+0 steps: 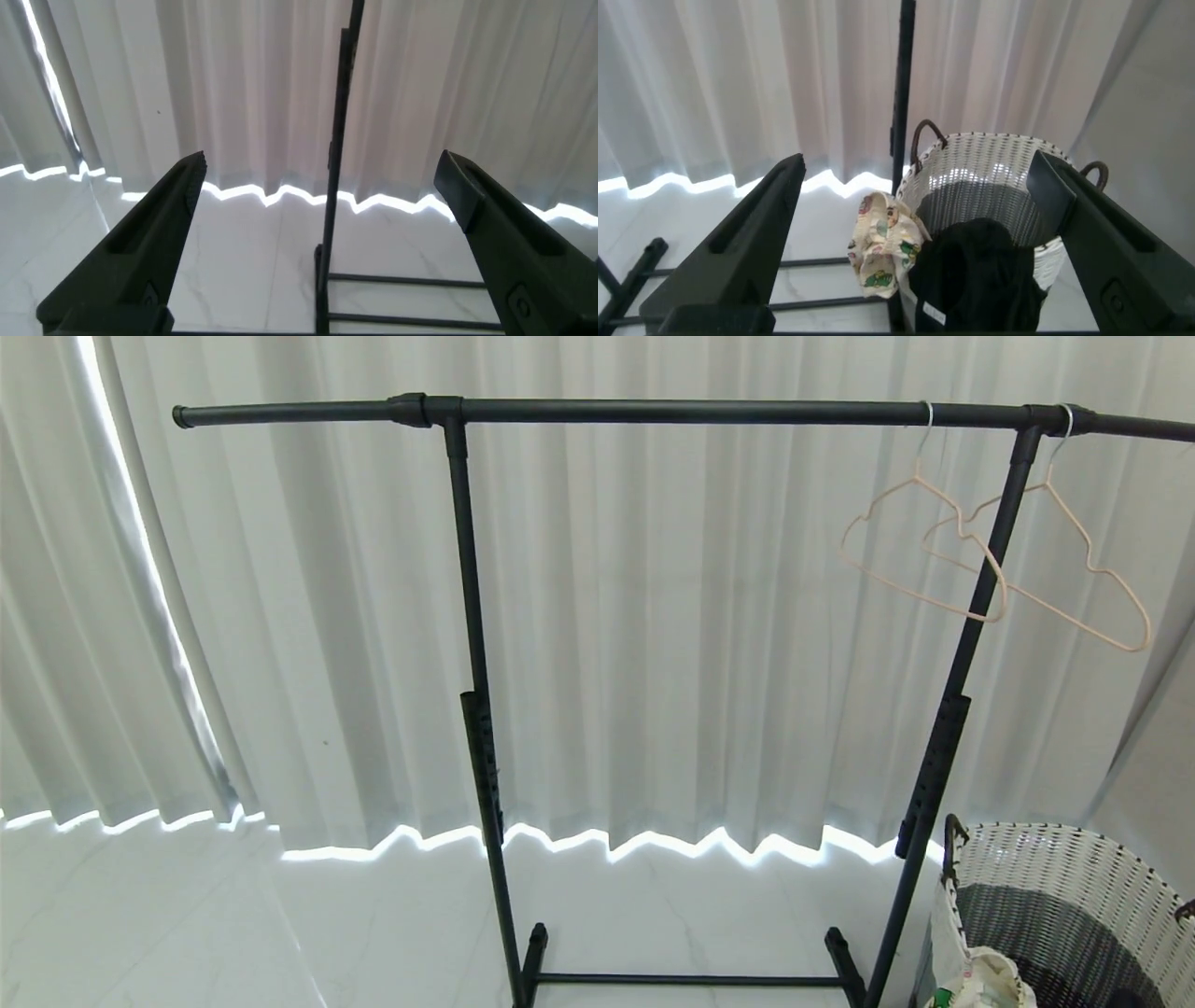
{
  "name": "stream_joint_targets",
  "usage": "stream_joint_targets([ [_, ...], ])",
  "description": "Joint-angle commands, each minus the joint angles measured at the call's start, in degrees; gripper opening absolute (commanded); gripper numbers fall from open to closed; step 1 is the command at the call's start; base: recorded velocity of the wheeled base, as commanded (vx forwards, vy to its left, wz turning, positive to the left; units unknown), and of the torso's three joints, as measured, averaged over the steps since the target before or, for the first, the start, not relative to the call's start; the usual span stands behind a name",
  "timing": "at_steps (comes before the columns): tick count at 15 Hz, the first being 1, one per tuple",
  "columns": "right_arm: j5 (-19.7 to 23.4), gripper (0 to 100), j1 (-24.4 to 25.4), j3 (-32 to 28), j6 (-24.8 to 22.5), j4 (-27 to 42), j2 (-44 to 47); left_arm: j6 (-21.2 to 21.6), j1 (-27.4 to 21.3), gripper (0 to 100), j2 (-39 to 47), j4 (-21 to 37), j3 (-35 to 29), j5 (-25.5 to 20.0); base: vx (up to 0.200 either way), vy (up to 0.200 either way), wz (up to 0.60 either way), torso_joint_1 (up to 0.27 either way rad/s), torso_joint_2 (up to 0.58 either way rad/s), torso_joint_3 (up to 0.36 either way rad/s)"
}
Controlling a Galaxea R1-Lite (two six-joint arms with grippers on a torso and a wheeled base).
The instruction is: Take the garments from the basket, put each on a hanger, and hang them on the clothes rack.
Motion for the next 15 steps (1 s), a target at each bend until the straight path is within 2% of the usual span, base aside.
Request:
stream_joint_targets([
  [1,0.0,100,0.0,0.0,0.0,0.0,0.0,0.3,0.0,100,0.1,0.0,0.0,-0.1,0.000,0.000,0.00,0.000,0.00,0.000],
  [2,0.0,100,0.0,0.0,0.0,0.0,0.0,0.4,0.0,100,0.1,0.0,0.0,-0.1,0.000,0.000,0.00,0.000,0.00,0.000],
  [14,0.0,100,0.0,0.0,0.1,0.0,0.0,0.4,-0.1,100,0.1,0.0,0.0,-0.1,0.000,-0.200,0.00,0.000,0.00,0.004],
  [15,0.0,100,0.0,0.0,0.4,0.0,0.0,0.4,-0.1,100,0.1,0.0,0.0,-0.1,0.000,0.000,0.00,0.000,0.00,0.000],
])
